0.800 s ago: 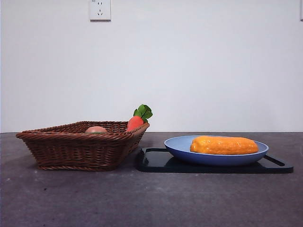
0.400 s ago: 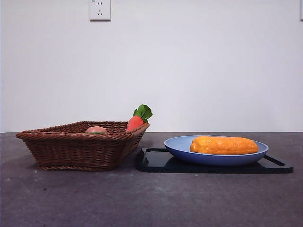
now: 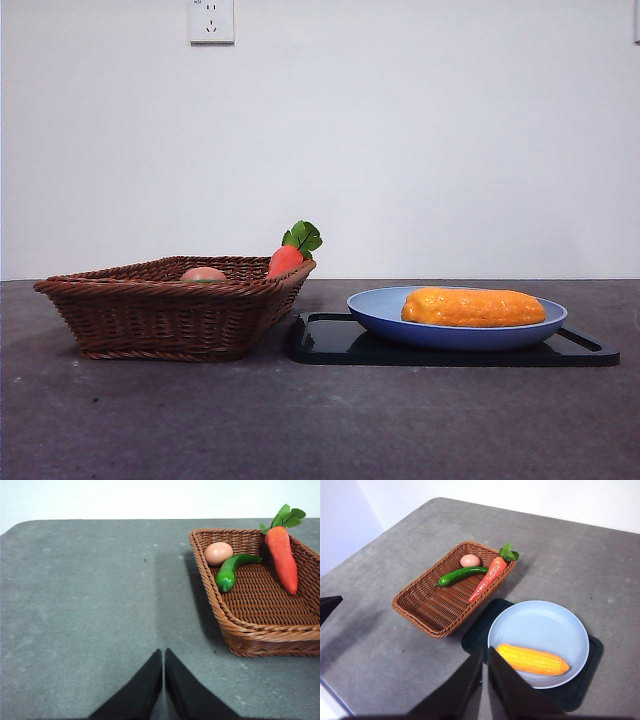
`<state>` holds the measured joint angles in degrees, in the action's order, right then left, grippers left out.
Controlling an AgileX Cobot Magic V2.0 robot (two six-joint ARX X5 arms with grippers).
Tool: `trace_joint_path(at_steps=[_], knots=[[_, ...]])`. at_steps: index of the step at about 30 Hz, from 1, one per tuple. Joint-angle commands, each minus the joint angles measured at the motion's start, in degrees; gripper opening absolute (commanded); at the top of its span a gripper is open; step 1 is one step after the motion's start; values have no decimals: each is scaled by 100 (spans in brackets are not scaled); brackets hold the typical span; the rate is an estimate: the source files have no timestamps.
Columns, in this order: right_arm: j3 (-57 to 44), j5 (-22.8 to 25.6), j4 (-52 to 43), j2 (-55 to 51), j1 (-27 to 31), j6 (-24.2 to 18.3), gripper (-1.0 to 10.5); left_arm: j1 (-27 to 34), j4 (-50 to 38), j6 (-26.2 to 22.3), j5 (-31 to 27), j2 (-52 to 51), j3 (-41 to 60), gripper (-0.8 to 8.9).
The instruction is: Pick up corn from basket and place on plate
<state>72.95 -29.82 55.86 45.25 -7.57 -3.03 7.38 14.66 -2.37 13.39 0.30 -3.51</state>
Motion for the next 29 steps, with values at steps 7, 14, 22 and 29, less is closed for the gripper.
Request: trace_joint_path(at_steps=[7, 14, 22, 29], knots=[[98, 2, -57, 33, -15, -42, 4, 17, 70, -9, -7, -11, 138, 8], [98, 0, -57, 33, -15, -39, 4, 17, 70, -9, -7, -11, 138, 8], [-131, 411, -682, -85, 114, -490, 4, 17, 70, -9, -7, -11, 138, 8], [-2068, 463, -2761, -1239, 551, -603, 4, 15, 70, -9, -7, -11, 138, 8]])
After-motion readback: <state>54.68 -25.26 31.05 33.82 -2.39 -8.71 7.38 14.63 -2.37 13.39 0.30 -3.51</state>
